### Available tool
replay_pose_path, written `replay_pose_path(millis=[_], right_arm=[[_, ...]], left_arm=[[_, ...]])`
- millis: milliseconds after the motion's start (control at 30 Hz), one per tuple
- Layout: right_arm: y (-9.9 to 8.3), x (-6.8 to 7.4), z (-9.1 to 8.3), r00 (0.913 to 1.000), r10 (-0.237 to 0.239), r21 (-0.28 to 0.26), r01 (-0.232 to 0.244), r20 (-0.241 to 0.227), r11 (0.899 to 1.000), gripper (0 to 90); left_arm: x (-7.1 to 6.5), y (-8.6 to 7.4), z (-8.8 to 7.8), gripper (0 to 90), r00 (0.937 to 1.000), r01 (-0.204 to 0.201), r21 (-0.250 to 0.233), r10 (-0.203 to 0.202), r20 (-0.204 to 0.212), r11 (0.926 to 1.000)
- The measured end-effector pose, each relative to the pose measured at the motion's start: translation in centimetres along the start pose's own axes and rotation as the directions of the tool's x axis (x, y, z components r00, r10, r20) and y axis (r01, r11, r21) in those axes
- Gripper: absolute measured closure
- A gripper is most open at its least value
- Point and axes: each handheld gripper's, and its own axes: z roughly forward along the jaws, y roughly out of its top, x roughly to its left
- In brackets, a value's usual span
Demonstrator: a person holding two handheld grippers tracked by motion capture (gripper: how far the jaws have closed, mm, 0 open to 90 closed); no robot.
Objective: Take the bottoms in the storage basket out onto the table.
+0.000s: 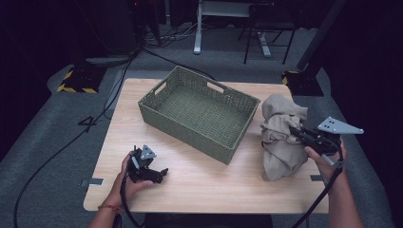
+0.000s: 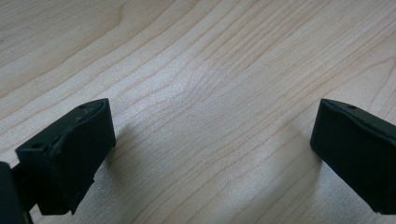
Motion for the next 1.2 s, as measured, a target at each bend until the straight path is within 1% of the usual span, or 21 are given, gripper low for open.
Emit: replay_pose_path(millis=[33,100,133,167,233,333,367,500,533,633,700,733,767,800,867,933,1000,1033,1133,1167,1200], right_arm=[[-1.1,0.2,0.6,0.9997,0.008,0.021,-0.007,-0.022,1.000,81.0],[-2.0,0.4,1.1,0.9978,0.013,0.048,-0.010,-0.065,0.999,80.7],[-2.0,0.4,1.1,0.9978,0.013,0.048,-0.010,-0.065,0.999,80.7],[-2.8,0.7,1.8,0.9965,0.017,0.074,-0.011,-0.082,0.997,80.4],[-3.4,1.0,2.2,0.9958,0.011,0.093,-0.003,-0.091,0.996,80.3],[-3.8,1.3,2.6,0.9950,0.015,0.097,-0.005,-0.098,0.995,80.2],[-4.2,1.5,2.9,0.9940,0.018,0.110,-0.006,-0.108,0.994,80.1],[-4.7,2.2,3.4,0.9926,-0.007,0.141,0.024,-0.121,0.990,79.6],[-5.1,2.7,3.9,0.9921,-0.023,0.161,0.043,-0.123,0.986,79.2],[-5.5,3.5,4.5,0.9904,-0.059,0.194,0.082,-0.125,0.978,78.2],[-5.6,4.1,4.8,0.9886,-0.078,0.211,0.104,-0.129,0.972,77.2],[-5.6,4.1,4.8,0.9886,-0.078,0.211,0.104,-0.129,0.972,77.2],[-5.6,4.3,4.9,0.9870,-0.087,0.217,0.115,-0.135,0.969,76.7],[-5.8,4.6,5.1,0.9860,-0.085,0.219,0.115,-0.144,0.969,74.5],[-5.9,4.8,5.3,0.9865,-0.081,0.222,0.112,-0.142,0.969,68.6],[-5.7,5.0,5.2,0.9863,-0.080,0.211,0.110,-0.144,0.971,58.9],[-5.5,5.0,4.9,0.9876,-0.077,0.201,0.104,-0.136,0.974,48.6],[-5.2,5.1,4.7,0.9887,-0.076,0.192,0.100,-0.130,0.976,43.9],[-4.7,5.2,3.7,0.9922,-0.070,0.171,0.087,-0.103,0.981,35.8],[-4.4,5.1,3.1,0.9933,-0.066,0.152,0.080,-0.095,0.985,32.6],[-4.2,5.0,2.5,0.9949,-0.059,0.146,0.070,-0.082,0.987,29.6]], left_arm=[[0.0,0.0,0.0,0.5,1.0000,0.002,0.000,-0.002,-0.003,1.0000],[0.0,0.0,0.0,0.5,1.0000,0.002,0.000,-0.002,-0.002,1.0000],[0.0,0.0,0.0,0.5,1.0000,0.002,0.000,-0.002,-0.002,1.0000],[0.0,0.0,0.0,0.5,1.0000,0.001,0.000,-0.001,-0.002,1.0000],[0.0,0.0,0.0,0.5,1.0000,0.000,0.000,0.000,0.000,1.0000],[0.0,0.0,0.0,0.5,1.0000,0.000,0.000,0.000,0.000,1.0000],[0.0,0.0,0.0,0.5,1.0000,0.002,-0.001,-0.002,-0.002,1.0000],[0.0,0.0,0.0,0.5,1.0000,0.001,0.000,-0.001,0.000,1.0000],[0.0,0.0,0.0,0.5,1.0000,0.003,-0.001,-0.003,-0.003,1.0000],[0.0,0.0,0.0,0.5,1.0000,0.000,0.000,0.000,0.000,1.0000],[0.0,0.0,0.0,0.5,1.0000,0.001,0.000,-0.001,0.000,1.0000],[0.0,0.0,0.0,0.5,1.0000,0.001,0.000,-0.001,0.000,1.0000],[0.0,0.0,0.0,0.5,1.0000,0.000,0.000,0.000,0.000,1.0000],[0.0,0.0,0.0,0.5,1.0000,0.000,0.000,0.000,0.000,1.0000],[0.0,0.0,0.0,0.5,1.0000,0.000,0.000,0.000,0.000,1.0000],[0.0,0.0,0.0,0.5,1.0000,0.001,0.000,-0.001,0.000,1.0000],[0.0,0.0,0.0,0.5,1.0000,0.002,0.000,-0.002,-0.002,1.0000],[0.0,0.0,0.0,0.5,1.0000,0.001,0.000,-0.001,0.000,1.0000],[0.0,0.0,0.0,0.5,1.0000,0.002,0.000,-0.002,-0.002,1.0000],[0.0,0.0,0.0,0.5,1.0000,0.000,0.000,0.000,0.000,1.0000],[0.0,0.0,0.0,0.5,1.0000,0.000,0.000,0.000,0.000,1.0000]])
